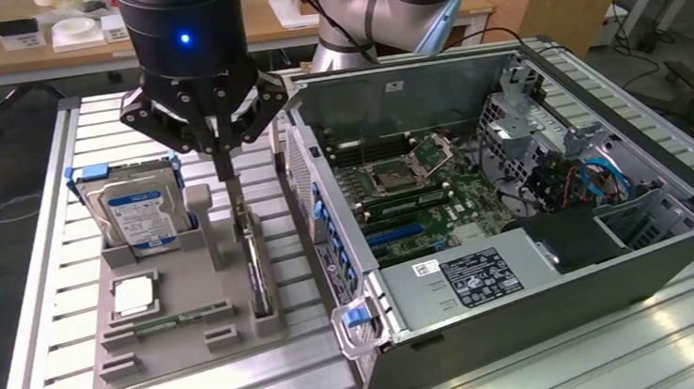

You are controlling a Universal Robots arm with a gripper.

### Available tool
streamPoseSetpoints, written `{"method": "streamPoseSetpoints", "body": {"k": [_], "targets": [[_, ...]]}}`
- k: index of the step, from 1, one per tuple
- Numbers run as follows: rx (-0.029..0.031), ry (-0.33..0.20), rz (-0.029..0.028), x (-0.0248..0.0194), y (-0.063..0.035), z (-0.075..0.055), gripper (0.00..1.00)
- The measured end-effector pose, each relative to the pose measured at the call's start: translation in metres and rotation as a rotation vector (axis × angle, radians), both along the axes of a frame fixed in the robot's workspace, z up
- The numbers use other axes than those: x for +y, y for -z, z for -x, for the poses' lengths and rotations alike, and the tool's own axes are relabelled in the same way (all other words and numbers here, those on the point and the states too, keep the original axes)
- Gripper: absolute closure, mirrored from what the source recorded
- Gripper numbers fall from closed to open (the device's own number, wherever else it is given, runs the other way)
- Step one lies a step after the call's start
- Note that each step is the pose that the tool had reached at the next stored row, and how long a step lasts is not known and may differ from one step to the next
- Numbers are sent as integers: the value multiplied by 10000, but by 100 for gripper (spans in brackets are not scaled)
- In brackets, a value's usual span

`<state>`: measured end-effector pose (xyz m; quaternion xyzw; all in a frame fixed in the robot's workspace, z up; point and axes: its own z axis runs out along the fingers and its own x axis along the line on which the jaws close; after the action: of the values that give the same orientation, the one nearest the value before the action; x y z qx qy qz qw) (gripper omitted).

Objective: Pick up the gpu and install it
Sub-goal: 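Reach for the gpu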

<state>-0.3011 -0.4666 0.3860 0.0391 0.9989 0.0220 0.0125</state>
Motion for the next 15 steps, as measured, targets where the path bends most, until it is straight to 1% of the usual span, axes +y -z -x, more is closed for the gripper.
{"method": "streamPoseSetpoints", "body": {"k": [8,12,15], "targets": [[0,-1,0,0,22,43,89],[5,0,1,0,54,52,89],[6,0,1,0,57,52,89]]}}
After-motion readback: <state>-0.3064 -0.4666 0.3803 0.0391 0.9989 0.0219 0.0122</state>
